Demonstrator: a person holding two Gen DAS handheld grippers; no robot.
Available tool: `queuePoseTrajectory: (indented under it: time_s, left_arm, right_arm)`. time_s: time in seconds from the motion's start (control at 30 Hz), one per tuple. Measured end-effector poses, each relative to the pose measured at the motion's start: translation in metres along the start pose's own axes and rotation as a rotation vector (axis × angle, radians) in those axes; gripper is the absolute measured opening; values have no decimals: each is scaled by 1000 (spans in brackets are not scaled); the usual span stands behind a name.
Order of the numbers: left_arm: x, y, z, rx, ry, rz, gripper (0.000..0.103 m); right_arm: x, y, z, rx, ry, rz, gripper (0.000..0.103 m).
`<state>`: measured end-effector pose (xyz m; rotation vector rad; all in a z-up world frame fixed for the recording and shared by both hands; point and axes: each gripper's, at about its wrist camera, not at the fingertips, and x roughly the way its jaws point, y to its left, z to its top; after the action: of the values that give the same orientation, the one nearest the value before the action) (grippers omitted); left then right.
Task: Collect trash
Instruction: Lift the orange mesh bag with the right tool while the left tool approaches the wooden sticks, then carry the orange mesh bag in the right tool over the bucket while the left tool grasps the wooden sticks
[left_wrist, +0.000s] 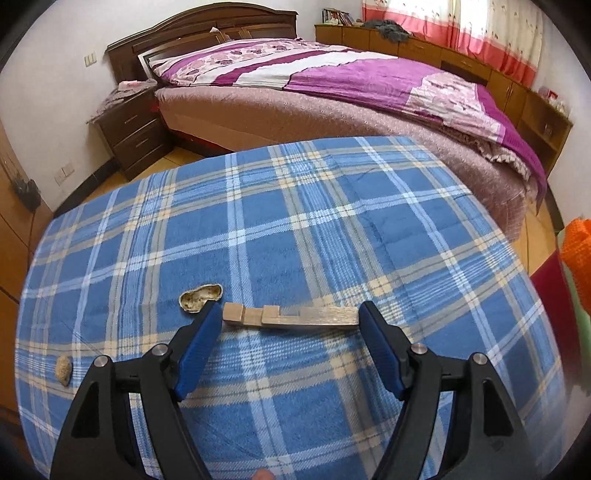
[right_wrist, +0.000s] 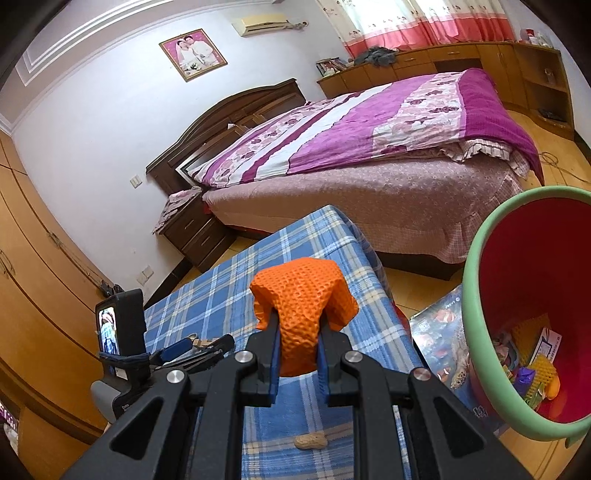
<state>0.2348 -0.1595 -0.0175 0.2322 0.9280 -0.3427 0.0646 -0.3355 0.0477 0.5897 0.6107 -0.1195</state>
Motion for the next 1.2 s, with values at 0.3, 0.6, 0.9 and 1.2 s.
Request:
queuePoseTrajectory:
  time_s: [0.3, 0.6, 0.9, 1.2]
  left_arm:
    - [3, 0, -1, 22, -5, 40, 76]
    - [6, 4, 2, 18, -18, 38, 76]
    - [-16, 7, -6, -5, -63, -41, 76]
    - [-77, -14, -13, 28, -155, -124, 76]
  right_arm:
    - [-2, -7, 0, 14, -3, 3, 18]
    - [0, -10, -2, 24, 4, 1, 18]
    - [-5, -10, -1, 21, -13, -1, 18]
    - [-34, -11, -3, 16, -55, -12, 18]
